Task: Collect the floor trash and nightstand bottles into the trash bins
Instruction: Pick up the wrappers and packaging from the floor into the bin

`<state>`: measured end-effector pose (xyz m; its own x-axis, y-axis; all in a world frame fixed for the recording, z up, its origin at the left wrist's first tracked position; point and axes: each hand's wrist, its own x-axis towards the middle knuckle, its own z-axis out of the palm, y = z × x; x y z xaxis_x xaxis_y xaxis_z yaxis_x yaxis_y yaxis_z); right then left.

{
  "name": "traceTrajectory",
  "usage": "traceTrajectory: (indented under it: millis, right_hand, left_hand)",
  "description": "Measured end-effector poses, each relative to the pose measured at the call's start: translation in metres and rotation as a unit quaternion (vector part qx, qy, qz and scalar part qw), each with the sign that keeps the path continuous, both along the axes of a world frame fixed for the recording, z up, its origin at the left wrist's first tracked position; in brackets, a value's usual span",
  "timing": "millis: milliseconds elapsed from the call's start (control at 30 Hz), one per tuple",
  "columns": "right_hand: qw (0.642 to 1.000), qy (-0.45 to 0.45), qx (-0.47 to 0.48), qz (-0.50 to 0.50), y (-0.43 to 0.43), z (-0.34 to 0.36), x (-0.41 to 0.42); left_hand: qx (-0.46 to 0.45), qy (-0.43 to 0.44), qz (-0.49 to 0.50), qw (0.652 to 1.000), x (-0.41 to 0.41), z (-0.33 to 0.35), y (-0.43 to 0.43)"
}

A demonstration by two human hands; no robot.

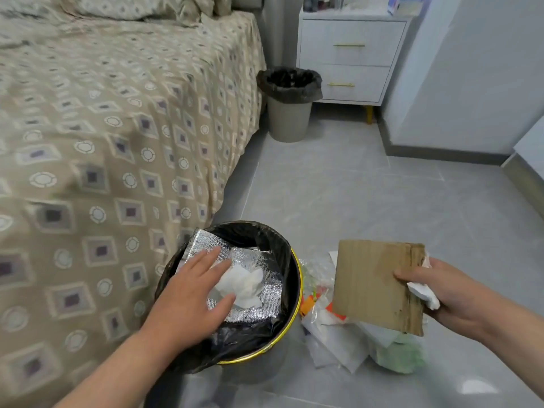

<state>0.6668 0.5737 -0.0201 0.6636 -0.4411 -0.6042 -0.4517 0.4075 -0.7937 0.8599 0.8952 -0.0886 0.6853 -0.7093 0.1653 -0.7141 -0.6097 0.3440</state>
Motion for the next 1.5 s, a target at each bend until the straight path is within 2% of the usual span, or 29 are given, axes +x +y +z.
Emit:
traceTrajectory:
  millis: [100, 167, 233, 267, 333, 400, 467, 500, 567, 667, 733, 833, 967, 1000, 1067, 1133, 1200, 1233, 1300, 1333, 1400, 1500]
  right_hand:
    - [0.996, -0.058, -0.055, 0.035, 0.030, 0.038, 0.024]
    - [0.984, -0.075, -0.139, 0.080, 0.058, 0.052, 0.051]
    - [0.956, -0.075, -0.253, 0.130, 0.091, 0.049, 0.082]
    - [0.924, -0.070, -0.336, 0.168, 0.108, 0.040, 0.098]
    - [0.831, -0.057, -0.489, 0.260, 0.137, 0.013, 0.126]
    - [0.736, -0.050, -0.579, 0.347, 0.161, -0.023, 0.143]
    - [0.671, -0.025, -0.600, 0.436, 0.181, -0.061, 0.150]
    - [0.657, 0.001, -0.585, 0.475, 0.189, -0.078, 0.150]
    - [0.651, 0.056, -0.532, 0.538, 0.200, -0.104, 0.151]
    - [0.641, 0.104, -0.496, 0.576, 0.203, -0.116, 0.156]
    - [0.646, 0.108, -0.479, 0.585, 0.199, -0.106, 0.157]
    - [0.670, 0.050, -0.486, 0.559, 0.181, -0.066, 0.149]
    - [0.725, -0.038, -0.499, 0.473, 0.113, 0.002, 0.099]
    - [0.745, -0.035, -0.500, 0.441, 0.088, 0.012, 0.081]
    - [0.793, 0.024, -0.496, 0.353, 0.034, 0.015, 0.045]
    - [0.849, 0.108, -0.466, 0.225, -0.023, -0.004, 0.000]
    - [0.898, 0.181, -0.385, 0.115, -0.061, -0.038, -0.041]
    - [0.909, 0.211, -0.347, 0.088, -0.071, -0.057, -0.058]
    - [0.917, 0.247, -0.299, 0.089, -0.079, -0.095, -0.080]
    - [0.918, 0.262, -0.282, 0.099, -0.080, -0.111, -0.088]
    - [0.920, 0.295, -0.236, 0.102, -0.078, -0.137, -0.095]
    - [0.926, 0.326, -0.182, 0.062, -0.074, -0.170, -0.089]
  left_hand:
    - [0.054, 0.006, 0.080, 0.995, -0.016, -0.023, 0.035]
    - [0.097, 0.035, 0.092, 0.990, -0.022, -0.037, 0.048]
    - [0.109, 0.044, 0.096, 0.988, -0.022, -0.042, 0.050]
    - [0.106, 0.042, 0.094, 0.989, -0.021, -0.043, 0.050]
    - [0.096, 0.031, 0.094, 0.990, -0.020, -0.042, 0.049]
    - [0.092, 0.026, 0.098, 0.991, -0.021, -0.045, 0.050]
    - [0.088, 0.021, 0.094, 0.991, -0.019, -0.050, 0.053]
    - [0.086, 0.019, 0.090, 0.992, -0.018, -0.053, 0.053]
    - [0.087, 0.016, 0.082, 0.993, -0.016, -0.056, 0.053]
    - [0.100, 0.022, 0.075, 0.992, -0.013, -0.059, 0.052]
    - [0.117, 0.028, 0.071, 0.990, -0.012, -0.057, 0.052]
    - [0.111, 0.040, 0.039, 0.992, -0.012, -0.041, 0.051]
    - [-0.027, -0.012, -0.078, 0.996, -0.021, 0.018, 0.016]
    - [-0.048, -0.019, -0.127, 0.991, -0.028, 0.036, -0.002]
    - [-0.046, -0.025, -0.213, 0.976, -0.048, 0.060, -0.037]
    - [-0.017, 0.028, -0.256, 0.966, -0.075, 0.062, -0.081]
    - [0.029, 0.164, -0.218, 0.962, -0.105, 0.048, -0.125]
    - [0.048, 0.243, -0.186, 0.951, -0.120, 0.037, -0.148]
    - [0.052, 0.399, -0.064, 0.913, -0.138, -0.007, -0.185]
    - [0.035, 0.444, 0.010, 0.895, -0.142, -0.036, -0.196]
    - [-0.007, 0.477, 0.153, 0.866, -0.141, -0.093, -0.207]
    - [-0.011, 0.472, 0.315, 0.823, -0.123, -0.170, -0.206]
